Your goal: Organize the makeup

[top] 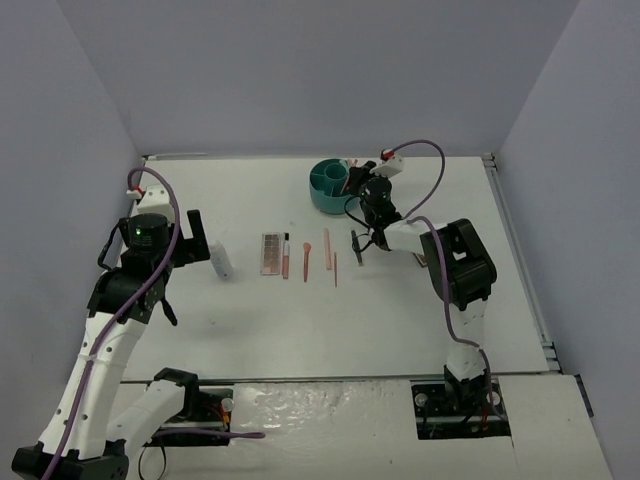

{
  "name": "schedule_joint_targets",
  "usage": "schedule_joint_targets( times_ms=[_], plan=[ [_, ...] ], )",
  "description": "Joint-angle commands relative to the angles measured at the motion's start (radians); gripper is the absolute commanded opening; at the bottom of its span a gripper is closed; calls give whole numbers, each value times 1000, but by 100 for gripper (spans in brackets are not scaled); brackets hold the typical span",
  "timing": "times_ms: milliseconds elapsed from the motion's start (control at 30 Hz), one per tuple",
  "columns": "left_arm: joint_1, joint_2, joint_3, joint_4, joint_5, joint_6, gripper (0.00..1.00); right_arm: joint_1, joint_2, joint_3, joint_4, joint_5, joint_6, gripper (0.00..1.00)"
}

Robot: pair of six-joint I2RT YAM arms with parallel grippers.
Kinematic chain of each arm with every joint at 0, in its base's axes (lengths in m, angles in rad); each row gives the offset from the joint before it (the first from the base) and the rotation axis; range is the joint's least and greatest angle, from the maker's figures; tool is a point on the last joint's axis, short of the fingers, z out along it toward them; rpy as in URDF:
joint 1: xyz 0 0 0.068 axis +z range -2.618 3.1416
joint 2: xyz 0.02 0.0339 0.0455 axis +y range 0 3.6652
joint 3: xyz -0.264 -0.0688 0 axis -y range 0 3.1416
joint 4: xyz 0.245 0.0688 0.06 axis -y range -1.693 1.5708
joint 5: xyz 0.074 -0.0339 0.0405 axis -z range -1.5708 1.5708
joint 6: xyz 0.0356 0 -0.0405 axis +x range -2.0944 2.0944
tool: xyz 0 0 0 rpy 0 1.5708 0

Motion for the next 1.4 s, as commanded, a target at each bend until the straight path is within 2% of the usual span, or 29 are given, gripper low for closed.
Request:
schedule_joint_targets(
  times_ms=[0, 300, 500, 600, 800, 933, 1100, 1233, 1367],
  plan=[
    [10, -11, 19, 51, -6, -8, 97, 12, -25, 50, 117, 34, 8, 7],
    [10, -14, 19, 51, -6, -8, 97, 15, -41, 26, 109, 42, 14, 33],
    [10, -15, 18, 51, -6, -8, 97, 19, -109, -7, 58, 50, -9, 37],
    [10, -17, 17, 52, -6, -8, 97, 24, -176, -6, -106, 70, -44, 39],
    [12, -20, 19, 50, -6, -8, 97, 52, -300, 85, -645, 72, -140, 42],
    [14, -19, 19, 51, -3, -8, 97, 77, -341, 94, -897, 12, -162, 44],
    [19, -17, 20, 49, -3, -8, 97, 119, -353, 64, -1060, -85, -149, 46],
    [21, -16, 19, 47, -5, -9, 97, 162, -331, 37, -1109, -100, -136, 45],
    [24, -15, 19, 48, -5, -9, 97, 187, -277, 28, -1122, -106, -123, 41]
  ],
)
